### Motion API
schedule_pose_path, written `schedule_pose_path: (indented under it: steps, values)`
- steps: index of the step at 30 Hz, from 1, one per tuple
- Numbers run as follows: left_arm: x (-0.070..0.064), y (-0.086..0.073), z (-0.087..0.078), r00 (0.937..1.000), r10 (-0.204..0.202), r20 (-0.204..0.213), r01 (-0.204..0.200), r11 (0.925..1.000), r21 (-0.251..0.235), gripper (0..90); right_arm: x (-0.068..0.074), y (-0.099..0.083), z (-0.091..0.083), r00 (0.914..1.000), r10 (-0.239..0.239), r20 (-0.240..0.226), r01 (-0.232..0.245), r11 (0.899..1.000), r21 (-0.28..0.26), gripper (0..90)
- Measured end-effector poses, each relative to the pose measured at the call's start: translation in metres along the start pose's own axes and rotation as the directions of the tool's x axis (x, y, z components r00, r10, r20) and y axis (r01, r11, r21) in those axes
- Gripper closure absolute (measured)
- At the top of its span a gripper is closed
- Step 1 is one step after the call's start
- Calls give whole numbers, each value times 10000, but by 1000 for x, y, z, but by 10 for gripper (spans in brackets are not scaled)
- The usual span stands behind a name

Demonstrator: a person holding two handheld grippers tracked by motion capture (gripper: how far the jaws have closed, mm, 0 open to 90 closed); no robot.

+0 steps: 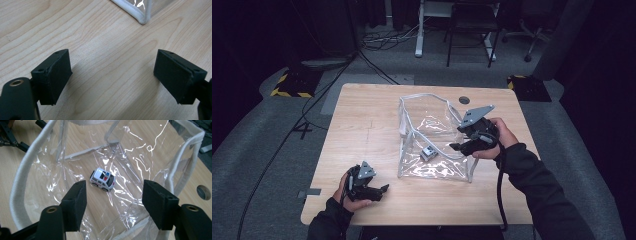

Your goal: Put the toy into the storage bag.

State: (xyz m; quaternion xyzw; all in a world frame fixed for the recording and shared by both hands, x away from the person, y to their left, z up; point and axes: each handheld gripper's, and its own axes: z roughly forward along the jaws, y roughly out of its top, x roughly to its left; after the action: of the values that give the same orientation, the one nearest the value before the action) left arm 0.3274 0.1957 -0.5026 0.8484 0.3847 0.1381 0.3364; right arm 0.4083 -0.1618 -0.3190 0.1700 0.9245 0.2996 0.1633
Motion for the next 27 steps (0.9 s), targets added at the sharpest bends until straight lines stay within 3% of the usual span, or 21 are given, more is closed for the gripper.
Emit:
schedule_pose_path:
  steps: [16, 27]
  values:
    - [0, 0, 0, 10000, 5, -3, -5, 10000, 0, 148, 2, 0, 1, 9959, 412, 809, -335, 9950, -942, 264]
    - [0, 0, 0, 10000, 2, -3, -2, 10000, -1, 148, -4, -5, -6, 9845, 1096, 1370, -832, 9791, -1856, 248]
